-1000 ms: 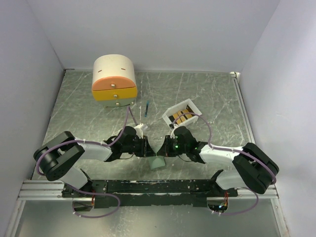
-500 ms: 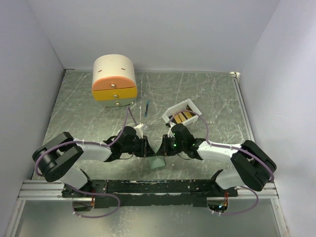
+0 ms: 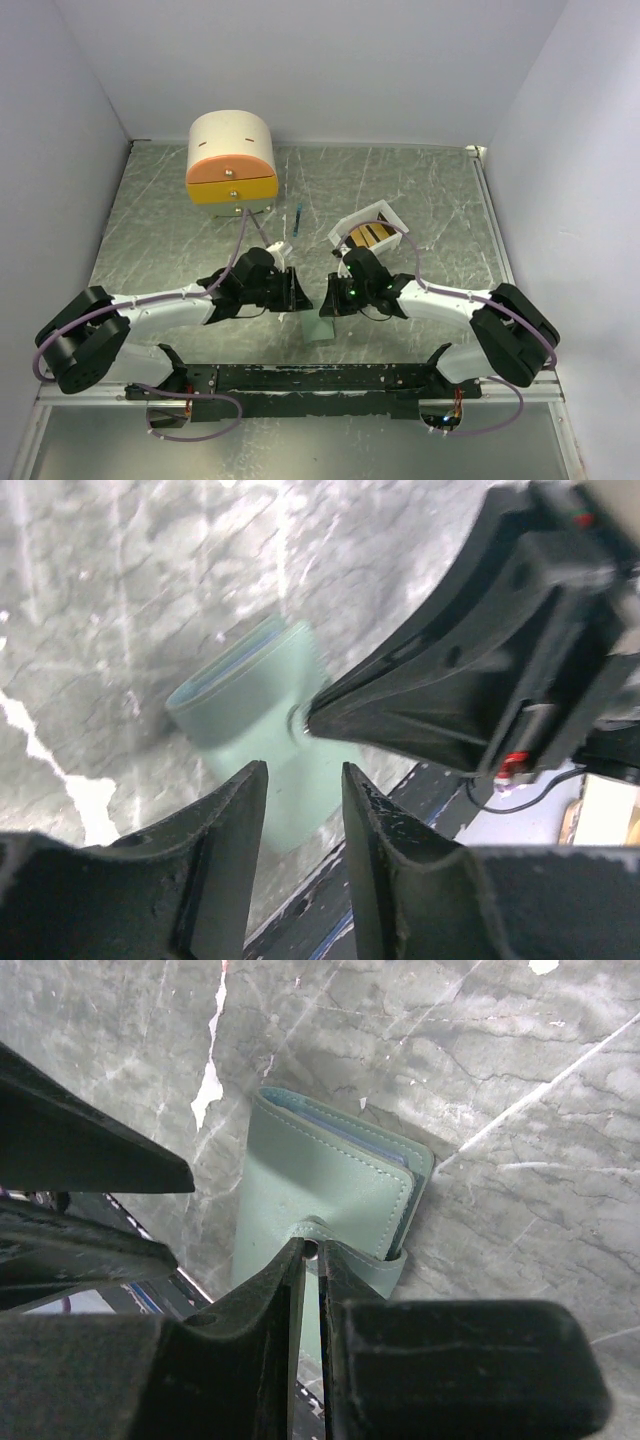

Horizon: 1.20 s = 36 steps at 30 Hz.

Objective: Put the credit cards into the card holder
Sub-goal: Close the card holder at the center of the board.

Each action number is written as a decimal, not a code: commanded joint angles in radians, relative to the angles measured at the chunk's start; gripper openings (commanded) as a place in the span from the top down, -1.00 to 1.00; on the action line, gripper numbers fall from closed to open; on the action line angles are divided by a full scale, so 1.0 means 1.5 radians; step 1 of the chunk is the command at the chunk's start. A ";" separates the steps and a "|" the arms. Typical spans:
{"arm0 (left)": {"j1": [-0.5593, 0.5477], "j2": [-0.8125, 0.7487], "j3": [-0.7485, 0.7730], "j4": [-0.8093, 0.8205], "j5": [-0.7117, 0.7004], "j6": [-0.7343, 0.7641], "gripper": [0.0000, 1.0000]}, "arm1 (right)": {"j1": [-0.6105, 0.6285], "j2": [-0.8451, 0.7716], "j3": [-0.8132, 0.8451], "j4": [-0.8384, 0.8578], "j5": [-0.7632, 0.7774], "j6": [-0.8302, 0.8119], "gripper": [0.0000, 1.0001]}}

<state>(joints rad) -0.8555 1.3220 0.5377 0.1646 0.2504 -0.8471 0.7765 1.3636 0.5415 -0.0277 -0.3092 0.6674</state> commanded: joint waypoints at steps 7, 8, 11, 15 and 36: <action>-0.006 0.035 -0.050 0.008 0.032 -0.017 -0.08 | 0.003 0.023 0.032 -0.076 0.002 -0.043 0.76; -0.005 0.042 -0.048 0.012 0.034 -0.018 -0.06 | 0.003 0.024 0.033 -0.077 -0.002 -0.045 0.76; -0.005 0.052 -0.041 0.015 0.037 -0.022 0.11 | 0.003 0.027 0.041 -0.090 -0.010 -0.054 0.76; -0.005 0.017 -0.036 0.019 0.018 -0.042 0.39 | 0.003 0.018 0.053 -0.111 -0.007 -0.060 0.75; -0.007 0.152 -0.072 0.174 0.076 -0.061 0.86 | -0.004 0.018 0.101 -0.126 0.051 -0.060 0.64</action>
<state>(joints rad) -0.8593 1.5143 0.4271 0.4274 0.3672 -0.9585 0.7734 1.3598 0.6754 -0.2153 -0.2161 0.5976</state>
